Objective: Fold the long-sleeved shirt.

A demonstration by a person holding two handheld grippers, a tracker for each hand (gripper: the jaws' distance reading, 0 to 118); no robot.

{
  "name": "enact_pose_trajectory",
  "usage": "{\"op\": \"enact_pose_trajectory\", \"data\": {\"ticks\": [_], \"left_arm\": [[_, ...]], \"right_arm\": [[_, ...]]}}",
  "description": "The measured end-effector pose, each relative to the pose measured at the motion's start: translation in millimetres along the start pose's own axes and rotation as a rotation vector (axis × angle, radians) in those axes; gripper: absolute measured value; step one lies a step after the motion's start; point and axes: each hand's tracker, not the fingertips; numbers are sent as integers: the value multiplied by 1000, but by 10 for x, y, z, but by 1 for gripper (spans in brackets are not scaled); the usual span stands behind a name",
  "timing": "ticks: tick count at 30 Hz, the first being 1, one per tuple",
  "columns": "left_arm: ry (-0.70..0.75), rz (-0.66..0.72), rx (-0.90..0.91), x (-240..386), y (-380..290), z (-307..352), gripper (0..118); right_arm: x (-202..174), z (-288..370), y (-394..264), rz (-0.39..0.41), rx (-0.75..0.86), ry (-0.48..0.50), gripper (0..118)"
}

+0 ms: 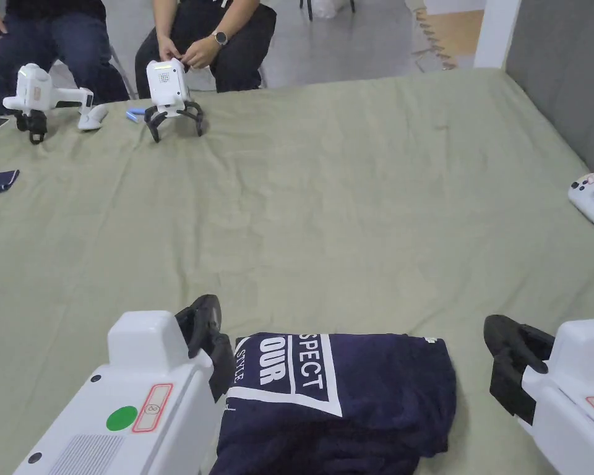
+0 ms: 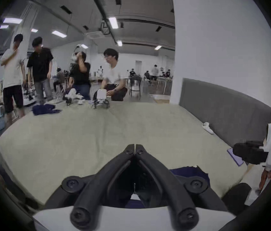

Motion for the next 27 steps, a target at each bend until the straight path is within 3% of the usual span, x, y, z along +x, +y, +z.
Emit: {"op": "enact_pose_trajectory", "data": {"ticks": [6, 9, 10, 11, 12, 13, 16, 21, 23, 27], "left_arm": [[-16, 45, -137, -190, -233, -127, 3], [-146, 79, -344, -343, -292, -436, 9], [-229, 110, -477, -442, -308, -641, 27], [-288, 166, -570, -539, -346, -817, 55], [-317, 190, -631, -622, -383, -943, 95], [-333, 202, -670, -719, -450, -1103, 111], [-360, 246, -729, -1037, -534, -1443, 104], [-623, 598, -934, -1668, -889, -2015, 104], [-741, 634, -952, -1760, -1014, -2123, 104], [-689, 626, -981, -1698, -964, -2045, 104]], "right_arm": [[-111, -6, 35, 28, 1, 22, 0], [-116, -14, 53, 38, -5, 29, 0], [-119, -12, 57, 42, -6, 29, 0], [-114, -14, 53, 45, -6, 30, 0], [-113, -11, 54, 46, -7, 31, 0], [-111, -3, 61, 43, -7, 31, 0], [-109, 26, 67, 44, -5, 32, 0], [-124, 14, 53, 55, -19, 34, 0], [-141, -8, 45, 65, -29, 35, 0], [-170, -50, 40, 88, -44, 34, 0]]}}
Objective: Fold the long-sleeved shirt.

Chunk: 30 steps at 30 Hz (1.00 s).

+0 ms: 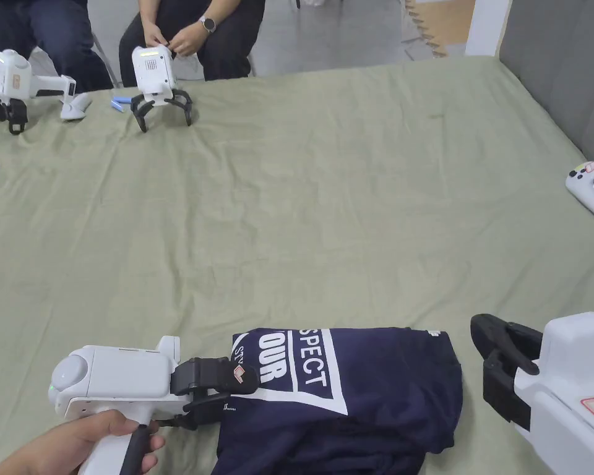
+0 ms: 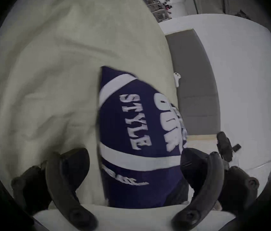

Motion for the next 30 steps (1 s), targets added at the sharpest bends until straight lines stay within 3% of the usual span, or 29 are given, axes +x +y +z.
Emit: {"op": "enact_pose_trajectory", "data": {"ticks": [4, 6, 9, 10, 11, 12, 13, 18, 20, 22, 25, 28, 30], "left_arm": [[-184, 67, 27, 350, -179, -50, 103], [-216, 60, 1, 368, -187, -48, 95], [-173, -4, -29, 348, -195, -46, 94], [-192, -11, -36, 357, -197, -47, 87], [-201, -19, -32, 361, -194, -47, 68], [-192, -23, -34, 357, -195, -47, 35], [-163, -44, -44, 111, -123, -488, 33], [-128, -25, -47, -290, 82, -600, 29], [-95, -39, -50, -429, 174, -578, 28], [-77, -53, -53, -118, 34, -559, 27], [-45, -60, -51, -125, 56, -553, 27], [-35, -52, -47, -157, 109, -533, 27], [-30, -49, -45, -89, 23, -563, 27]], "right_arm": [[-10, -31, 9, 8, -3, -6, 0], [-9, -50, 12, 9, -3, -9, 0], [-15, -104, 14, 10, -7, -16, 0], [-16, -119, 14, 8, -11, -14, 0], [-23, -129, 13, 6, -13, -15, 0], [-30, -135, 9, 7, -17, -13, 0], [-39, -138, 6, 10, -20, -9, 0], [-88, -238, -16, 15, -38, 12, 0], [-115, -396, 4, 71, -73, 34, 0], [-152, -546, 59, 129, -99, 20, 0], [-226, -740, 70, 127, -107, 96, 0], [-320, -1018, -104, 61, -244, 182, 0], [-381, -1173, -251, 73, -340, 164, 0]]}}
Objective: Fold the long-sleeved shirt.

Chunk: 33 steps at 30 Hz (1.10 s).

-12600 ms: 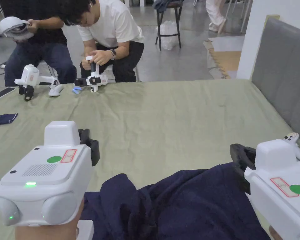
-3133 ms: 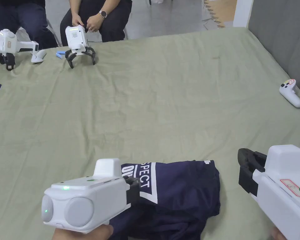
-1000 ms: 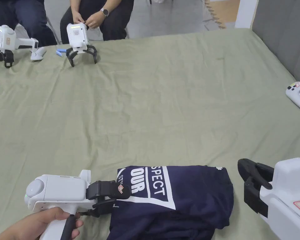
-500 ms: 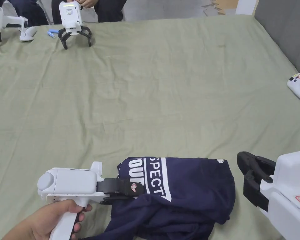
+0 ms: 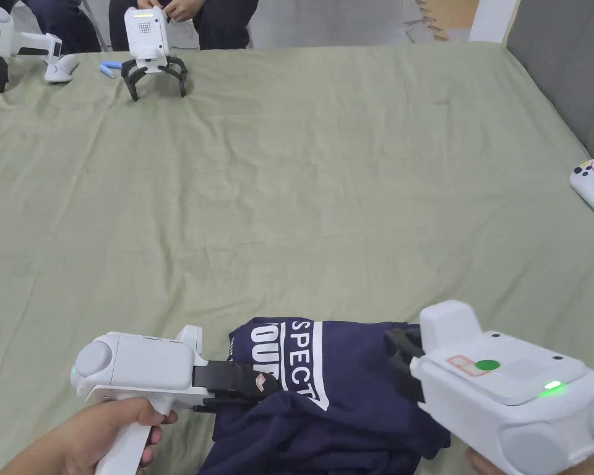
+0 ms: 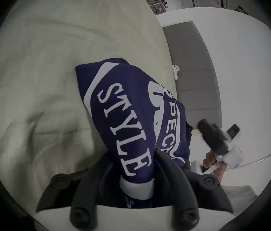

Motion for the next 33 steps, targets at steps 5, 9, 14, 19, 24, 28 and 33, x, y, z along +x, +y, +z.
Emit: {"op": "enact_pose_trajectory", "data": {"ticks": [5, 9, 14, 19, 24, 28, 33], "left_arm": [[11, 1, 0, 41, -17, -13, 27], [22, -2, -2, 82, -34, -20, 27], [34, -7, -4, 129, -43, -15, 27], [94, -52, -15, 194, 0, 122, 23], [138, -61, 0, 175, 40, 384, 22], [177, -58, 13, 206, -10, 570, 22], [211, -45, 36, 80, -24, 860, 22]], "right_arm": [[7, -411, -281, 20, -130, -23, 0], [53, -434, -302, -10, -135, -12, 0], [69, -409, -314, -11, -125, -13, 0], [55, -368, -331, -11, -62, 35, 0], [-173, -458, -271, 19, -44, 79, 0], [-369, -524, -193, 42, -36, 102, 0], [-524, -670, -131, 58, -42, 135, 0]]}}
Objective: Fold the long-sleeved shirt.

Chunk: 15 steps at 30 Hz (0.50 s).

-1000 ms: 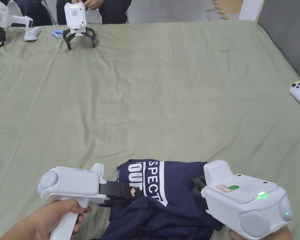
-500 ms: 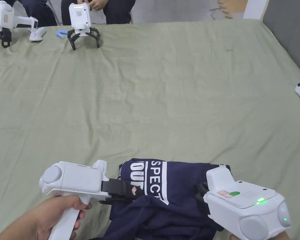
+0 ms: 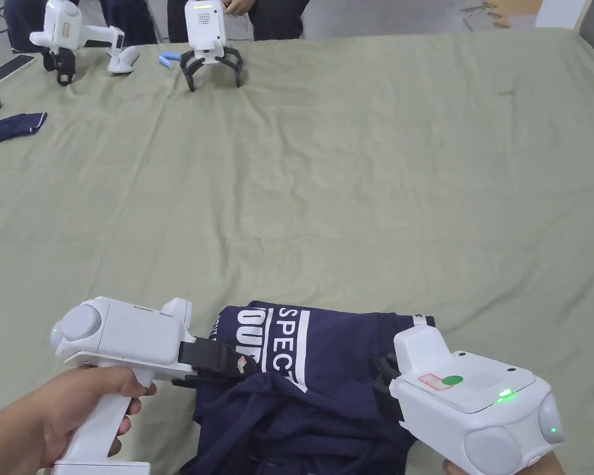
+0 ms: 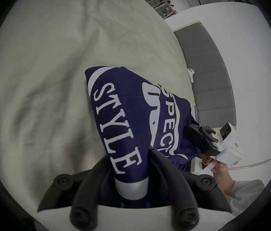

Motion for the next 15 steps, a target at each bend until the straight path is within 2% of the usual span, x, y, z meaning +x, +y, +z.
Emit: {"op": "enact_pose_trajectory", "data": {"ticks": [7, 11, 15], "left_arm": [[77, -22, -11, -93, 24, 266, 22], [134, -18, -20, -199, 123, 484, 22], [216, -13, -7, -353, 245, 722, 21]], "right_arm": [[-228, -102, 153, 51, 34, 57, 0], [-362, -78, 300, 97, 146, 115, 0], [-502, 90, 511, 165, 284, 87, 0]]}}
